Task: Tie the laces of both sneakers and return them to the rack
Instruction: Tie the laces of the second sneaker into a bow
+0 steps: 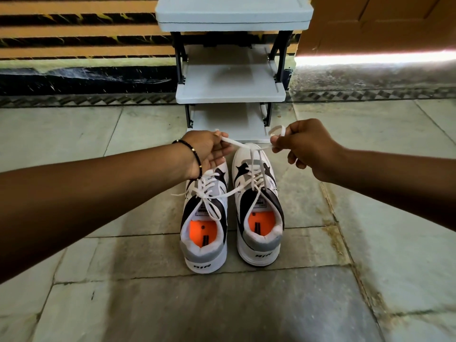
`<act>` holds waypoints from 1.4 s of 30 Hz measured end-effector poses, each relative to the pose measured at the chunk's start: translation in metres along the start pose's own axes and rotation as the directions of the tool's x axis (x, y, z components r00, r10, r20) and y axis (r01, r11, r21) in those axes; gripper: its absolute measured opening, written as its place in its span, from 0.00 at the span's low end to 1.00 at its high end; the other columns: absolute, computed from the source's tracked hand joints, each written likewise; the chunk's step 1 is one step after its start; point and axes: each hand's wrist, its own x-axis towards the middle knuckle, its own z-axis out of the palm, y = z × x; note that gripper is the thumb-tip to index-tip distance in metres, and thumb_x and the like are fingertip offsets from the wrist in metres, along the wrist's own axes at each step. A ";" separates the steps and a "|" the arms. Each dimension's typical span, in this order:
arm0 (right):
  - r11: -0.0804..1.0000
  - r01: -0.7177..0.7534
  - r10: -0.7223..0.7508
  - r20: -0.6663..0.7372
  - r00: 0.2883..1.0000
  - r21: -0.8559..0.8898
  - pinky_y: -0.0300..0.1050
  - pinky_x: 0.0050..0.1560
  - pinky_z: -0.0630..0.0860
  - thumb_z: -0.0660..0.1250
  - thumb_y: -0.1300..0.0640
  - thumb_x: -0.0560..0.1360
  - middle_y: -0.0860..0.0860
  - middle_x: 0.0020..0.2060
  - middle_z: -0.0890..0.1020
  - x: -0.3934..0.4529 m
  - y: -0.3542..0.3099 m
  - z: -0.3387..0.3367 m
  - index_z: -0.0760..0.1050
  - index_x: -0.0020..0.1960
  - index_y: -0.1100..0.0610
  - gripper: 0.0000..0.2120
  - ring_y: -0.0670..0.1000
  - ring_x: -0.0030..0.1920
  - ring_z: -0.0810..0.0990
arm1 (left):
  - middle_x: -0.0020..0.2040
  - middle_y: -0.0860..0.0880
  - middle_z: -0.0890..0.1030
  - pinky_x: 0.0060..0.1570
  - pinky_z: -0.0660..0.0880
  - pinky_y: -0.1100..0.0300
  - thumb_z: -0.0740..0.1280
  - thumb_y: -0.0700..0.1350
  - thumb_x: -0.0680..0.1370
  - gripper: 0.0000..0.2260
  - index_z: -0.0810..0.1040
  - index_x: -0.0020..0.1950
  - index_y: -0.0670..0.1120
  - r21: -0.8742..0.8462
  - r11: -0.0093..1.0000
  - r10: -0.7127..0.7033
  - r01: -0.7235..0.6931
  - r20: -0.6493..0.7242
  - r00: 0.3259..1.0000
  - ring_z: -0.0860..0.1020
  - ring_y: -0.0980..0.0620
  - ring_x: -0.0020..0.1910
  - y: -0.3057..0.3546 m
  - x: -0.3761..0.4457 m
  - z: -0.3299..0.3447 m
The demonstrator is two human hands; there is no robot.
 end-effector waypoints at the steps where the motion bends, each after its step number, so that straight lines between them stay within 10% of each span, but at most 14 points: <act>1: 1.000 -0.017 0.017 -0.005 1.000 -0.017 0.38 0.23 0.62 0.69 0.60 0.72 0.54 0.34 0.81 0.001 0.002 -0.002 0.76 0.45 0.69 0.11 0.50 0.26 0.70 | 0.22 0.55 0.79 0.39 0.72 0.62 0.55 0.43 0.80 0.14 0.73 0.36 0.48 -0.007 1.000 -0.002 0.001 -0.013 1.000 0.79 0.58 0.34 0.000 0.002 -0.003; 6: 0.992 -0.114 0.113 -0.019 0.993 -0.063 0.39 0.24 0.62 0.68 0.61 0.73 0.54 0.35 0.81 0.003 0.008 -0.011 0.77 0.49 0.69 0.11 0.50 0.27 0.70 | 0.35 0.53 0.76 0.34 0.73 0.66 0.53 0.43 0.81 0.15 0.72 0.36 0.48 0.188 0.982 0.005 0.020 -0.131 0.991 0.76 0.59 0.33 -0.003 0.012 -0.020; 13: 0.927 -0.311 0.303 -0.072 0.950 -0.210 0.41 0.30 0.67 0.67 0.60 0.74 0.53 0.37 0.82 0.009 0.035 -0.035 0.77 0.40 0.61 0.05 0.50 0.30 0.73 | 0.13 0.56 0.73 0.30 0.61 0.63 0.58 0.43 0.79 0.13 0.73 0.35 0.46 0.545 0.828 0.033 0.129 -0.279 0.960 0.74 0.62 0.16 -0.016 0.019 -0.068; 16: 0.880 -0.382 0.386 -0.042 0.921 -0.281 0.40 0.30 0.68 0.68 0.59 0.73 0.54 0.37 0.82 0.008 0.052 -0.039 0.77 0.41 0.62 0.06 0.50 0.30 0.74 | 0.27 0.49 0.81 0.27 0.66 0.64 0.61 0.43 0.78 0.09 0.77 0.42 0.42 0.650 0.733 0.019 0.199 -0.312 0.950 0.77 0.56 0.25 -0.023 0.019 -0.068; 19: 0.854 -0.411 0.427 -0.022 0.904 -0.319 0.41 0.29 0.70 0.70 0.58 0.72 0.57 0.39 0.80 0.008 0.063 -0.035 0.77 0.46 0.65 0.10 0.51 0.29 0.74 | 0.51 0.37 0.80 0.41 0.75 0.56 0.65 0.46 0.74 0.14 0.77 0.53 0.36 0.894 0.417 0.192 0.162 -0.261 0.946 0.79 0.43 0.44 -0.033 0.024 -0.067; 24: 0.852 -0.131 0.129 -0.040 0.991 -0.507 0.50 0.46 0.76 0.72 0.52 0.70 0.59 0.51 0.79 0.008 0.059 -0.014 0.74 0.59 0.63 0.22 0.56 0.47 0.79 | 0.71 0.43 0.64 0.65 0.65 0.46 0.64 0.48 0.75 0.25 0.62 0.70 0.45 0.990 0.076 0.400 -0.118 0.078 0.913 0.65 0.38 0.68 -0.038 0.015 -0.038; 32: 0.703 0.201 0.002 0.284 0.959 -0.682 0.41 0.33 0.71 0.72 0.54 0.70 0.56 0.45 0.83 -0.006 0.044 0.034 0.80 0.46 0.60 0.10 0.56 0.45 0.81 | 0.56 0.44 0.80 0.60 0.65 0.51 0.59 0.45 0.77 0.11 0.74 0.59 0.48 0.806 -0.422 0.267 -0.415 0.548 0.793 0.73 0.42 0.60 -0.052 -0.001 0.013; 42: 0.580 0.385 -0.196 0.336 0.921 -0.718 0.54 0.42 0.79 0.63 0.58 0.71 0.55 0.40 0.82 -0.003 0.056 0.019 0.77 0.38 0.51 0.06 0.57 0.42 0.80 | 0.58 0.48 0.73 0.58 0.63 0.52 0.59 0.45 0.77 0.12 0.77 0.57 0.51 0.774 -0.461 0.340 -0.434 0.606 0.719 0.67 0.45 0.62 -0.042 0.000 0.014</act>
